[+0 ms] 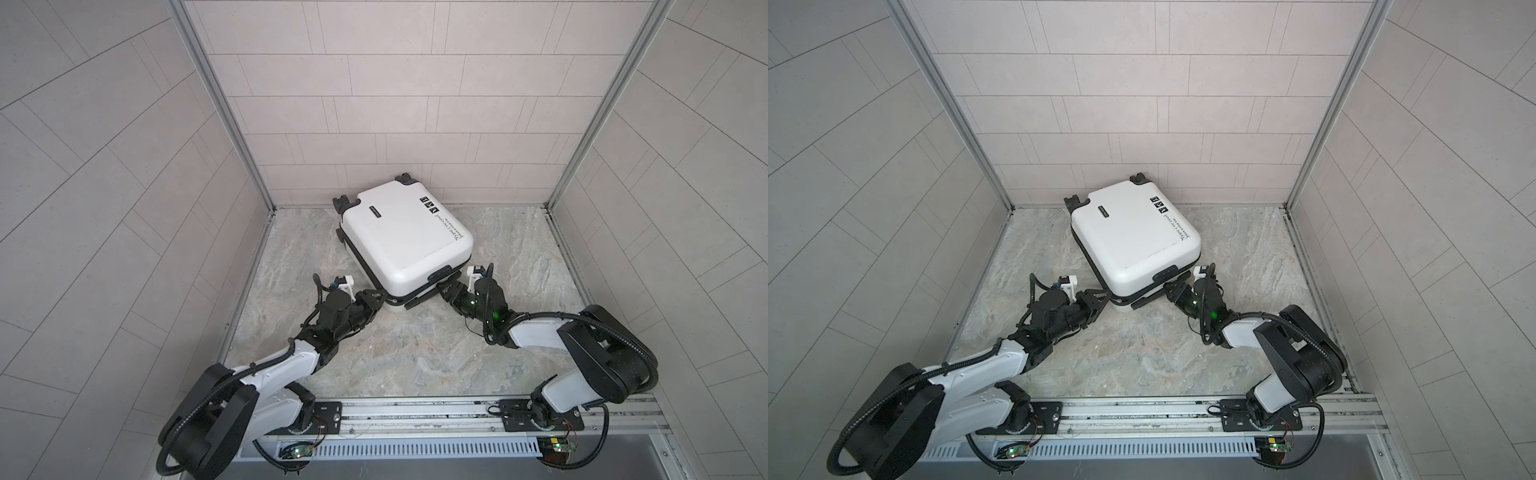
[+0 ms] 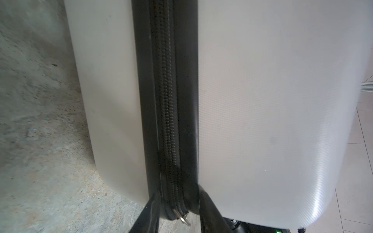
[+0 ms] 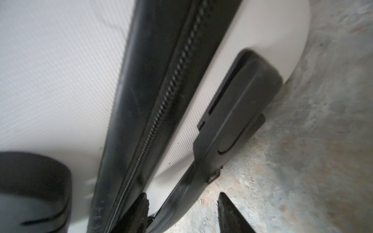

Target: Pack the luggage

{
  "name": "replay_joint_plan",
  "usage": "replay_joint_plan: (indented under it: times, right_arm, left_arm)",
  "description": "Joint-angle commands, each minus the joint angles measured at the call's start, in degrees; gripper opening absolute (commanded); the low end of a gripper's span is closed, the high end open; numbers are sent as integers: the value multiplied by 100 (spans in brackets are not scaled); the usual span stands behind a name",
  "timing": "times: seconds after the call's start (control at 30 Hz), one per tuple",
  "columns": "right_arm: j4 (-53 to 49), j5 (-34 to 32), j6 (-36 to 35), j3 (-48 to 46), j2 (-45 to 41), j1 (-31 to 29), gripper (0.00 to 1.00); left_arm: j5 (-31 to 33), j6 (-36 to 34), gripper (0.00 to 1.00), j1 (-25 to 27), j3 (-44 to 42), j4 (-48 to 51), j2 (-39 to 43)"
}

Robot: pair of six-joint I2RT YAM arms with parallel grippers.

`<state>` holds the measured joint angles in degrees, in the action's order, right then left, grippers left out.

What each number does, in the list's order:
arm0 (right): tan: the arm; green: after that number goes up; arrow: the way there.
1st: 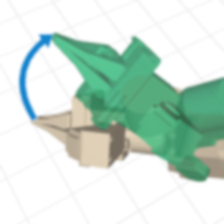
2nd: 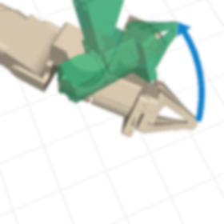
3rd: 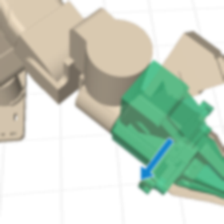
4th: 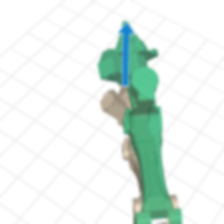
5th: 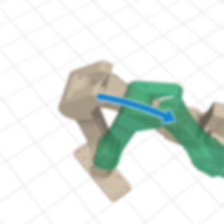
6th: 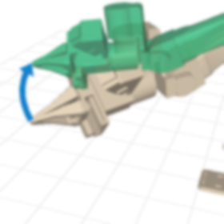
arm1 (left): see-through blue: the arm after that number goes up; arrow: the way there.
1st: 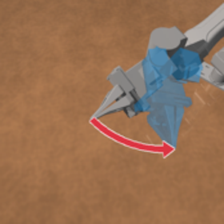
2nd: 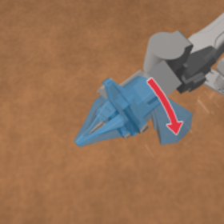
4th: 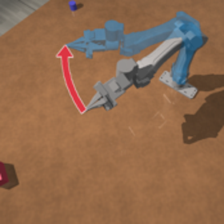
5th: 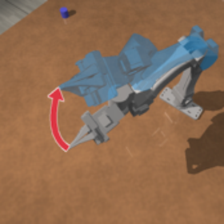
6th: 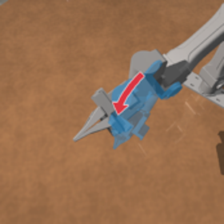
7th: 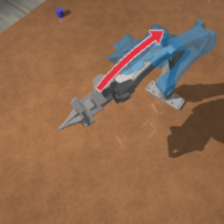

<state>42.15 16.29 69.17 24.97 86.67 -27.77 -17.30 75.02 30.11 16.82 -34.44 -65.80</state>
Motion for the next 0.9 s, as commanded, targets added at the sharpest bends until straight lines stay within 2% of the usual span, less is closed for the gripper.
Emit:
replay_joint_plan:
  times: [0.0,0.23,0.4,0.67,0.8,0.87]
  right_arm:
    - [10,-53,-44,78,-92,-35,57]
    - [109,-72,13,47,-15,-31,56]
    - [159,-74,40,47,51,-40,56]
    - [187,-100,55,49,35,-79,56]
    - [141,-121,37,57,-17,-123,56]
    - [88,-143,11,54,-53,-146,55]
  left_arm:
    - [-397,143,34,29,90,-243,-188]
    - [-305,287,28,363,-509,-468,-188]
    - [-386,39,25,679,-359,217,34]
    - [-234,30,22,788,-435,615,603]
    - [179,50,25,790,-390,920,950]
    - [622,179,25,792,-396,905,1123]
